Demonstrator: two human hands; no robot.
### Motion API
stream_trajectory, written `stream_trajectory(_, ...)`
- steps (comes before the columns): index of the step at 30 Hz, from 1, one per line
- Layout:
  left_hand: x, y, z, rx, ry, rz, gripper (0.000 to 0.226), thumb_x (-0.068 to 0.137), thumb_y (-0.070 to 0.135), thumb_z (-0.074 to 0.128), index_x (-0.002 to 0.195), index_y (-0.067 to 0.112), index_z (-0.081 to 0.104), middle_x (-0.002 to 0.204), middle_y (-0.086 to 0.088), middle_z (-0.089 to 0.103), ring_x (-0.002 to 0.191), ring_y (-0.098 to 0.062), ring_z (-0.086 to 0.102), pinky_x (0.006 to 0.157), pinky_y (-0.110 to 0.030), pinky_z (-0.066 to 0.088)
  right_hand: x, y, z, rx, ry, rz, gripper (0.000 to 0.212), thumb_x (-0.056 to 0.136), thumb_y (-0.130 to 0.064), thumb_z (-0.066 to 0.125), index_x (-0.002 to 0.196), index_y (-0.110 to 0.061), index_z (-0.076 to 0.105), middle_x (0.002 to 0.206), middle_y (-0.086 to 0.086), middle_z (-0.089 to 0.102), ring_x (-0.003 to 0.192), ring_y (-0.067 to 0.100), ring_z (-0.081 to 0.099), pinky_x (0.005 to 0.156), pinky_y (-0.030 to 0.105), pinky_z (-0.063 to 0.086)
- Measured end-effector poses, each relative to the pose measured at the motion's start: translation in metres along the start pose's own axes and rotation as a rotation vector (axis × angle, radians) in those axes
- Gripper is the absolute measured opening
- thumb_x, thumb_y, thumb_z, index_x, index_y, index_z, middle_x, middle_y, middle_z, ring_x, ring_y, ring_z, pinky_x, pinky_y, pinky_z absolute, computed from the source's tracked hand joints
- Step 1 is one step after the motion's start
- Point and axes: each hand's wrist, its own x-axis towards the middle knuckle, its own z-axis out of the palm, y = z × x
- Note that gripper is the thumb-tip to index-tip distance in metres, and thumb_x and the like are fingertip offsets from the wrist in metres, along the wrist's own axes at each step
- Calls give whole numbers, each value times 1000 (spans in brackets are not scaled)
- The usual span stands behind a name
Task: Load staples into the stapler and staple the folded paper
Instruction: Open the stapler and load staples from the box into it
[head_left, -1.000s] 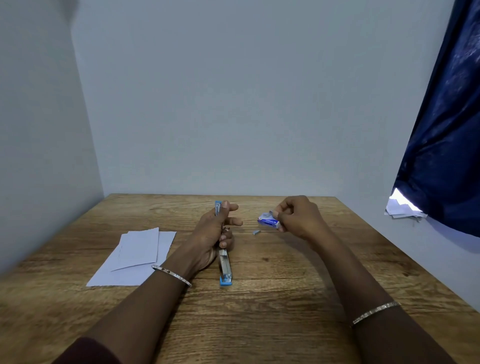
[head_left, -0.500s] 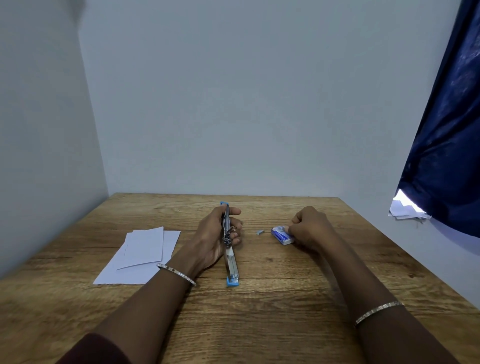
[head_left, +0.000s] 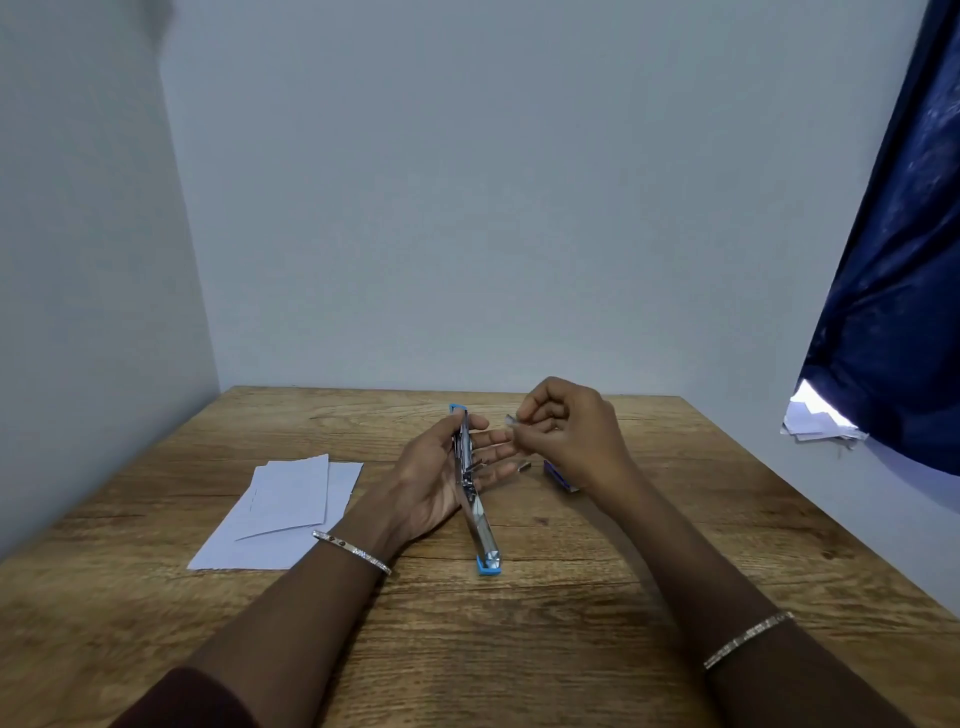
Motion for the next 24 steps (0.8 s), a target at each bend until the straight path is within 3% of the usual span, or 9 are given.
stream_trajectory(3, 0, -2, 0, -17, -43, -19, 33, 107, 30, 41, 97, 4, 59, 91, -20, 74, 85, -32, 76, 81, -52, 62, -4, -2, 9, 35, -71, -15, 23, 76, 5, 81, 91, -6, 67, 71, 9, 75, 62, 15, 71, 59, 29, 61)
stream_trajectory(6, 1, -4, 1, 4, -84, -29, 34, 108, 32, 38, 107, 5, 57, 106, -22, 71, 90, -29, 75, 85, -54, 61, -4, -2, 13, -53, -80, -84, 20, 75, 4, 82, 91, -6, 75, 76, 11, 78, 71, 23, 77, 66, 31, 64)
stream_trajectory(10, 1, -6, 3, 2, -130, -43, 37, 110, 33, 33, 128, 5, 50, 118, -24, 71, 101, -30, 74, 81, -50, 62, -3, 0, 15, -169, -88, -180, 14, 76, 2, 81, 86, -8, 80, 78, 7, 79, 73, 18, 77, 74, 36, 63)
stream_trajectory(14, 2, -6, 1, 8, -146, -51, 37, 109, 30, 33, 108, 1, 56, 99, -23, 75, 93, -31, 76, 82, -50, 62, -4, 0, 14, -240, -81, -285, 20, 78, 0, 78, 94, -11, 83, 86, 5, 81, 77, 15, 75, 78, 34, 61)
stream_trajectory(18, 4, -7, -2, -16, -149, -54, 35, 109, 30, 35, 109, 2, 55, 99, -23, 74, 96, -32, 75, 86, -51, 61, -3, 0, 14, -256, -107, -316, 17, 81, -2, 79, 97, -9, 83, 89, 7, 80, 80, 19, 75, 79, 36, 61)
stream_trajectory(24, 5, -8, -2, -39, -163, -76, 50, 110, 32, 31, 122, -10, 57, 118, -28, 72, 106, -33, 74, 81, -47, 62, -3, 2, 15, -173, -85, -230, 14, 79, -2, 80, 89, -11, 83, 79, 4, 80, 69, 10, 73, 66, 16, 59)
